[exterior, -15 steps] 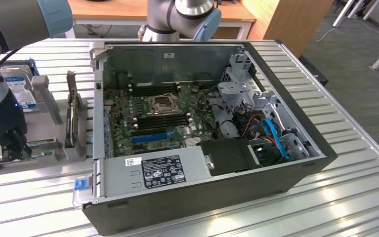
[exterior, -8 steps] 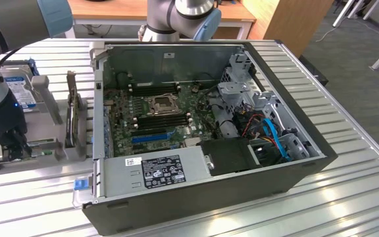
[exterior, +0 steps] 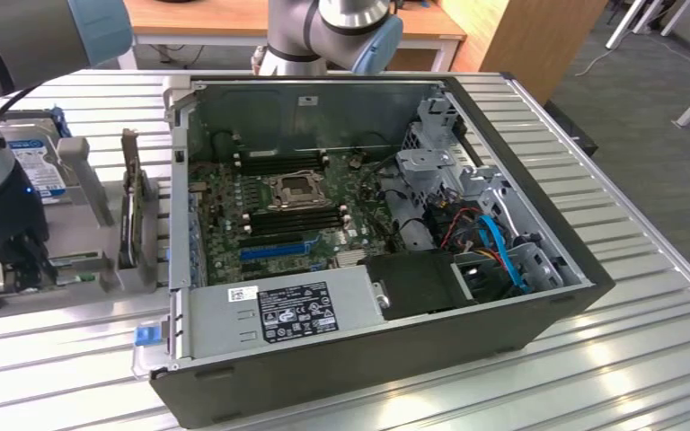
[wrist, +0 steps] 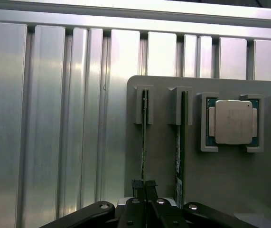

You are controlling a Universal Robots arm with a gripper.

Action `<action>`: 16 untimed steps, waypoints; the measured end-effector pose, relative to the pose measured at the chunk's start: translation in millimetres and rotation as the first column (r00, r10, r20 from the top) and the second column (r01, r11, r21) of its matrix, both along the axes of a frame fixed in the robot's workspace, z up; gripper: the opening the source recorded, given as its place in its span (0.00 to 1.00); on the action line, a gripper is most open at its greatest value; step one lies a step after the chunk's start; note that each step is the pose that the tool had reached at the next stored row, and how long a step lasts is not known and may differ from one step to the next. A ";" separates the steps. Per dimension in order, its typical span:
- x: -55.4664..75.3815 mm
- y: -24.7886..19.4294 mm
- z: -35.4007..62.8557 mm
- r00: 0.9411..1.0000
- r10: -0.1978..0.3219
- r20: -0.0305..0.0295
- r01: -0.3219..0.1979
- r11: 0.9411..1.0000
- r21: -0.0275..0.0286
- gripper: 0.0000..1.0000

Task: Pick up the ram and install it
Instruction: 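Pick up the ram and move it above insertion slot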

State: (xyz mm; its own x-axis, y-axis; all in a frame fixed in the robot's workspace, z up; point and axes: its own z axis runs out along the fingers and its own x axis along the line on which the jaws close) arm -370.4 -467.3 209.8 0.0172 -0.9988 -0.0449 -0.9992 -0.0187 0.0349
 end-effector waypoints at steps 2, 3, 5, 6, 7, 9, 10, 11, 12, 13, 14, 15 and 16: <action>0.2 0.0 1.9 1.000 0.000 0.000 0.000 1.000 0.000 0.12; 0.3 0.0 2.9 1.000 0.000 0.000 0.000 1.000 0.000 0.12; 0.5 0.0 5.6 1.000 0.000 0.000 0.000 1.000 0.000 0.12; 0.6 0.0 7.2 1.000 0.000 0.000 0.000 1.000 0.000 0.12; 0.7 0.1 8.8 1.000 0.000 0.000 0.000 1.000 0.000 0.12; 1.0 0.1 12.5 1.000 0.000 0.000 0.000 1.000 0.000 0.12; 1.1 0.0 14.5 1.000 0.000 0.000 0.000 1.000 0.000 0.12; 1.2 0.0 16.6 1.000 0.000 0.000 0.000 1.000 0.000 0.12; 1.3 0.0 18.8 1.000 0.000 0.000 0.000 1.000 0.000 0.12; 1.4 0.0 21.2 1.000 0.000 0.000 0.000 1.000 0.000 0.12; 1.5 0.0 23.6 1.000 0.000 0.000 0.000 1.000 0.000 0.12; 1.7 0.0 26.0 1.000 0.000 0.000 0.000 1.000 0.000 0.12; 1.8 0.0 28.7 1.000 0.000 0.000 0.000 1.000 0.000 0.12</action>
State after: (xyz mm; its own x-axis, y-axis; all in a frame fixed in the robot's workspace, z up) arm -368.6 -467.3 238.6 0.0172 -0.9988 -0.0450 -0.9992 -0.0187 0.0347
